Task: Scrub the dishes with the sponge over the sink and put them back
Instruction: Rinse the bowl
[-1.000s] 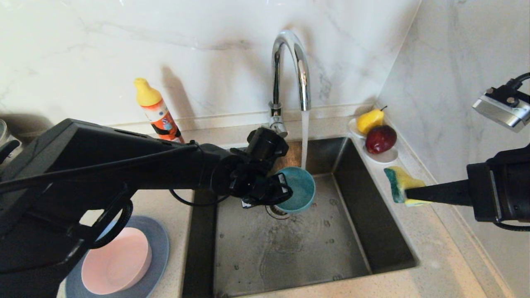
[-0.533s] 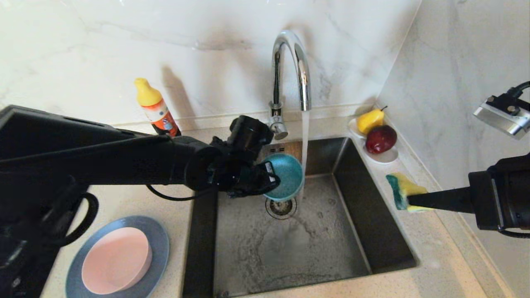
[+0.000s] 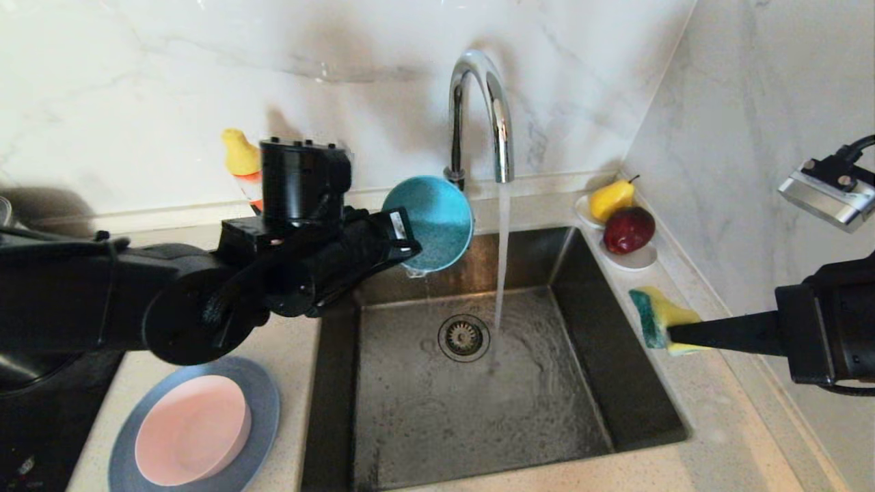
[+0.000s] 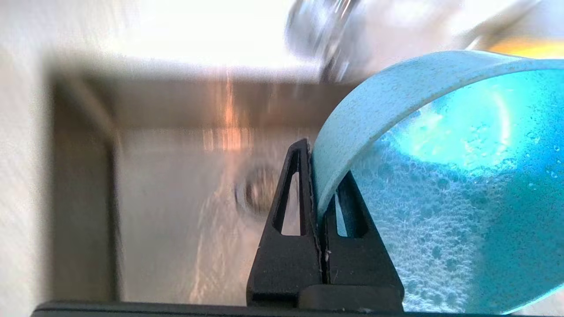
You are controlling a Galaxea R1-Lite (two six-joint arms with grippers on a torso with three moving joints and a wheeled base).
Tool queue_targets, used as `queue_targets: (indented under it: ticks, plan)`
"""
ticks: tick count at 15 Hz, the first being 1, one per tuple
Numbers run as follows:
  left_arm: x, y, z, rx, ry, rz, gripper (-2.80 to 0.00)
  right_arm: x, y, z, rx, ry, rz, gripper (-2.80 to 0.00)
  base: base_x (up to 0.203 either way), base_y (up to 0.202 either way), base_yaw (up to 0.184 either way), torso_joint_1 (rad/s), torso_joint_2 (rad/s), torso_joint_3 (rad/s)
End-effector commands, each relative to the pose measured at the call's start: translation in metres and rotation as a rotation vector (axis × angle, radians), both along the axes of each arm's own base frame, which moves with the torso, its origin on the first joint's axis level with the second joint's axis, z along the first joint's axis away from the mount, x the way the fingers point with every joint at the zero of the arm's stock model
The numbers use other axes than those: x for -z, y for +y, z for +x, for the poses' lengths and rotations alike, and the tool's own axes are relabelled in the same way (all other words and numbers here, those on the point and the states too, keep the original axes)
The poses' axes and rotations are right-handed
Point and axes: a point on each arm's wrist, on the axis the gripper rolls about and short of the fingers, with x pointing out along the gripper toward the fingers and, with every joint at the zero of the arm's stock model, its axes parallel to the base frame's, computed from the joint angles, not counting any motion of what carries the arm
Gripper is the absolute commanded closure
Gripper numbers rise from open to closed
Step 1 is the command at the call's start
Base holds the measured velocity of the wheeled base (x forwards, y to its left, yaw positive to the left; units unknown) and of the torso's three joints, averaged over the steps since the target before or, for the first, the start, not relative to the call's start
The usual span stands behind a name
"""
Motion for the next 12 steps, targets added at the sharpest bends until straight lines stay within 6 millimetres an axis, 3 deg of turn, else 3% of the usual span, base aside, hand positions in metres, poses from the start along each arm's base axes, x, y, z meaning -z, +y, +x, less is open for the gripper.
queue_targets:
  ticks: [1, 9, 12]
  plan:
    - [-0.018, 0.012, -0.017, -0.001, -0.206, -0.030, 0.00, 0.003, -0.003, -0.001, -0.002, 0.014, 0.007, 0.00, 0.000, 0.000, 0.000, 0.000, 0.00, 0.000]
    - [-0.024, 0.022, -0.033, 0.012, -0.478, -0.111, 0.00, 0.007, -0.002, 0.000, -0.031, 0.037, 0.016, 0.00, 0.000, 0.000, 0.000, 0.000, 0.00, 0.000]
    - [-0.036, 0.031, -0.048, 0.055, -0.589, -0.169, 0.00, 0.007, 0.000, 0.003, -0.033, 0.035, 0.018, 0.00, 0.000, 0.000, 0.000, 0.000, 0.00, 0.000]
